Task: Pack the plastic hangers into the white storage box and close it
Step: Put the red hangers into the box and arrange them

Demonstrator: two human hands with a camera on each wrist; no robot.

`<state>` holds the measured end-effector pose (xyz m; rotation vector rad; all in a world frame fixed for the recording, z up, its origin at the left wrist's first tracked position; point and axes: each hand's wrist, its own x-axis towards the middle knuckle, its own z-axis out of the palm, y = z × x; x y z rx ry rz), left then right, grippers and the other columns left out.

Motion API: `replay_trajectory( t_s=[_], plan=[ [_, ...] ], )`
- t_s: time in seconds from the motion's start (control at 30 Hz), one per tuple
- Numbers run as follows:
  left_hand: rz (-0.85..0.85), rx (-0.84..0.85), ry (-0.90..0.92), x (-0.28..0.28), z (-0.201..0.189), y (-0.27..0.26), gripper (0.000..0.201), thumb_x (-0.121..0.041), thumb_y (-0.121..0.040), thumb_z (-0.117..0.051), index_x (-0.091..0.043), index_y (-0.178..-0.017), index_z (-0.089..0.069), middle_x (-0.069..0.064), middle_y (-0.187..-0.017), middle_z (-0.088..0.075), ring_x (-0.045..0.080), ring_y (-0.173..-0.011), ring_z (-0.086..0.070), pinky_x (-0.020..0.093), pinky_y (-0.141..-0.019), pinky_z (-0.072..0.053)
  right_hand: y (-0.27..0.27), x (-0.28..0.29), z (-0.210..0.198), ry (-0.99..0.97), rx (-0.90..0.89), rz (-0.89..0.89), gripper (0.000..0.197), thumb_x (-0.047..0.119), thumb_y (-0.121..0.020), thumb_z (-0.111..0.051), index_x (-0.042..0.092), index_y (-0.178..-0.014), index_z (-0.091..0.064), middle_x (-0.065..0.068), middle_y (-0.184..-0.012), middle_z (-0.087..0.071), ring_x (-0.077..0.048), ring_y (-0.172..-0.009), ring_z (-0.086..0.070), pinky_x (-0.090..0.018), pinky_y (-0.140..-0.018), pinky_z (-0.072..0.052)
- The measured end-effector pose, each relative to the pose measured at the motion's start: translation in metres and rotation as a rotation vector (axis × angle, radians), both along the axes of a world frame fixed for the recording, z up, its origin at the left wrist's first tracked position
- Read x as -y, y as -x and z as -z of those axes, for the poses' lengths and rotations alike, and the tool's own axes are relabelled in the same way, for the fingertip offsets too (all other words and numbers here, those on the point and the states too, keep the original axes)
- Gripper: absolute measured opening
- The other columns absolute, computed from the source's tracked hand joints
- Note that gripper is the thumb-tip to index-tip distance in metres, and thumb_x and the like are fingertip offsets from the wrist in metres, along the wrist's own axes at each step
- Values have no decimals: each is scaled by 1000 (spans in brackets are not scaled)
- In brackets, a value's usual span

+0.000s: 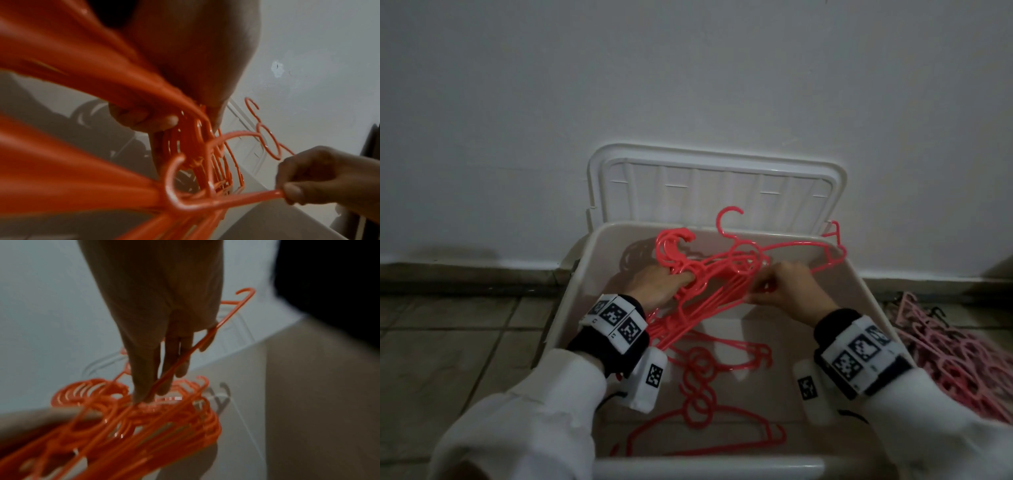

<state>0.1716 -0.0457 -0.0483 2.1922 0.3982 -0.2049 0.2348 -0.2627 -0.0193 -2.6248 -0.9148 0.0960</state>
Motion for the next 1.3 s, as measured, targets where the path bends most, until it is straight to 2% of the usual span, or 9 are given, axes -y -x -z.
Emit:
replay_trajectory(
  t_s=[0.2,0.3,0.4,0.6,0.73,0.87,1.1,1.23,1.3],
  plan=[
    [-2,-10,137,-2,4,-2,39,-61,-78,-54,-30,-96,-71,-6,-100,-70,17,-95,-64,39,-95,-47,-4,-32,34,-198,-247,-261,11,18,-70,-80,10,-77,-76,7,-68,-64,8,-58,-54,-7,-60,-38],
    [-5,-16,63,-2,5,-2,50,-65,-72,-52,-32,-107,-67,-5,-113,-66,19,-104,-60,37,-98,-45,-5,-35,40,-241,-304,-296,8,17,-71,-80,12,-76,-75,4,-70,-68,1,-65,-58,-17,-64,-45],
    [0,-20,83,-2,6,1,34,-57,-77,-57,-35,-100,-69,-9,-106,-69,16,-99,-63,36,-96,-46,-10,-23,41,-263,-371,-281,13,15,-72,-79,26,-71,-73,7,-72,-69,-4,-68,-59,-27,-70,-48],
    [20,-19,-22,-2,5,0,31,-51,-86,-52,-31,-105,-67,-6,-107,-67,17,-98,-61,28,-89,-44,-17,-11,31,-328,-383,-264,12,12,-71,-79,23,-73,-73,8,-67,-69,-2,-62,-57,-22,-63,-46],
    [-9,9,210,0,9,-1,40,-68,-63,-59,-41,-90,-71,-7,-95,-72,19,-92,-67,40,-91,-51,-13,-20,35,-260,-380,-309,12,13,-71,-79,21,-77,-74,9,-70,-68,0,-65,-57,-16,-64,-43],
    [-25,23,306,2,8,-5,17,-38,-79,-65,-27,-89,-73,-3,-91,-74,19,-90,-68,38,-93,-50,-29,0,31,-200,-213,-245,10,25,-67,-82,28,-72,-74,15,-71,-68,0,-71,-61,-20,-75,-44],
    [-18,7,418,4,9,-8,16,-28,-84,-65,-20,-96,-72,5,-101,-72,24,-95,-67,42,-96,-49,-15,-25,38,-143,-252,-428,13,32,-69,-80,24,-78,-77,14,-70,-69,2,-66,-58,-16,-68,-42],
    [47,25,652,5,10,-4,25,-19,-87,-63,-8,-110,-66,13,-101,-68,27,-89,-64,42,-92,-49,-11,-34,45,-151,-148,-405,21,49,-72,-68,31,-81,-74,24,-68,-62,9,-70,-52,-31,-76,-41],
    [58,0,777,6,8,-4,18,-16,-90,-59,-7,-105,-65,12,-92,-68,22,-79,-64,38,-83,-50,-11,-34,48,-120,-151,-375,12,39,-76,-68,30,-83,-74,30,-66,-57,8,-72,-50,-38,-84,-39]
  ],
)
